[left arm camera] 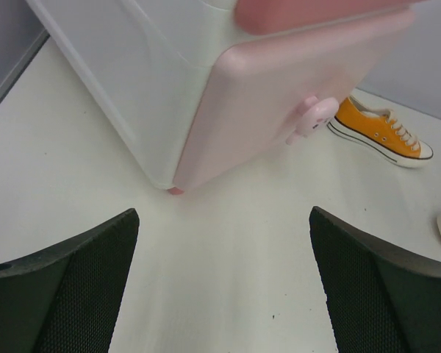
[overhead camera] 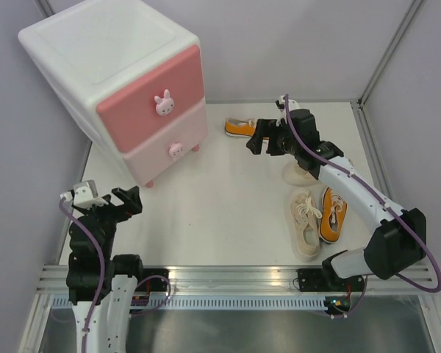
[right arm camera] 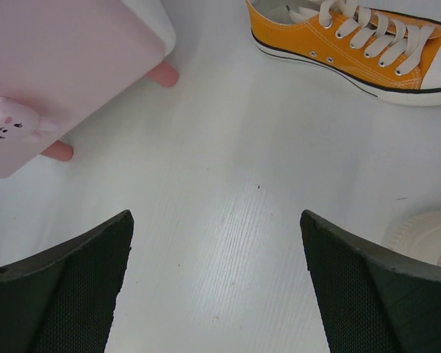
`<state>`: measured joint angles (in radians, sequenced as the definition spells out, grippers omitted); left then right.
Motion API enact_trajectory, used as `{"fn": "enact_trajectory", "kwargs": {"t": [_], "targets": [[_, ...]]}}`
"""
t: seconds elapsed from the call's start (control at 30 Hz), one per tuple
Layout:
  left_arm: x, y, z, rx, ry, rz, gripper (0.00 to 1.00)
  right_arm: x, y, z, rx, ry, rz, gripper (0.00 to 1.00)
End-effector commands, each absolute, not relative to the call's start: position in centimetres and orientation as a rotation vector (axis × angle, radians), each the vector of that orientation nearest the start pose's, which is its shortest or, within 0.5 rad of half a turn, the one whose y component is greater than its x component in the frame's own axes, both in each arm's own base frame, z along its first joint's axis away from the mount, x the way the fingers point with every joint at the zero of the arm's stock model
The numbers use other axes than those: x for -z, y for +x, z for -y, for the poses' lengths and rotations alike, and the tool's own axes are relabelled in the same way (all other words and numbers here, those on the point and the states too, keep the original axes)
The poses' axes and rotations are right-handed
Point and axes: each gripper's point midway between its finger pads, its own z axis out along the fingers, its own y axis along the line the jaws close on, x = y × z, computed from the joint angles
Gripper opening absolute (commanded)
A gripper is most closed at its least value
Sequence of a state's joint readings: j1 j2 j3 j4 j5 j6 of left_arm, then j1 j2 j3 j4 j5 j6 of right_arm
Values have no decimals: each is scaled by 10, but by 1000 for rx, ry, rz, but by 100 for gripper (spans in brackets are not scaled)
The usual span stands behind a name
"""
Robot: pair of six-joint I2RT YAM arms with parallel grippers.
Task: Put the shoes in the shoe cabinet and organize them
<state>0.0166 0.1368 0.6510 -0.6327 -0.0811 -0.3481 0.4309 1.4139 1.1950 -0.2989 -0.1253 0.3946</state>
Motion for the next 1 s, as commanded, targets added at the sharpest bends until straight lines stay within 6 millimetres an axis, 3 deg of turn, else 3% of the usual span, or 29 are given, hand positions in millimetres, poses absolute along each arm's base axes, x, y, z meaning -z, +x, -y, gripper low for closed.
{"fn": "enact_trajectory", "kwargs": {"t": [0.0,0.1,0.13,0.2,0.23,0.3,0.37,0.43,0.6,0.8,0.97], "targets": [[-278,200,22,247,-144,-1642,100,-247,379,-212,-595,-134,-2094,98],[-284,204,23,273,-207,-1735,100,-246,378,-203,-535,-122,-2114,98],[-271,217,25,288,-237,-1844,100,-246,379,-201,-521,-115,-2118,98],[-272,216,36,351,-231,-1962,100,-244,381,-199,-505,-109,-2125,98],[-255,230,41,391,-288,-2089,100,-244,382,-198,-497,-102,-2129,98],[-258,235,60,508,-245,-2189,100,-244,383,-197,-491,-99,-2132,98],[-244,244,66,551,-254,-2277,100,-242,383,-195,-489,-91,-2138,98],[-252,252,64,531,-256,-2249,100,-242,383,-193,-480,-84,-2140,98],[-271,257,79,522,-94,-2242,100,-238,378,-183,-441,-64,-2143,98],[-278,240,91,501,-2,-2253,100,-237,372,-175,-409,-55,-2137,98],[-270,223,74,416,-101,-2263,100,-236,369,-172,-403,-56,-2140,98]]}}
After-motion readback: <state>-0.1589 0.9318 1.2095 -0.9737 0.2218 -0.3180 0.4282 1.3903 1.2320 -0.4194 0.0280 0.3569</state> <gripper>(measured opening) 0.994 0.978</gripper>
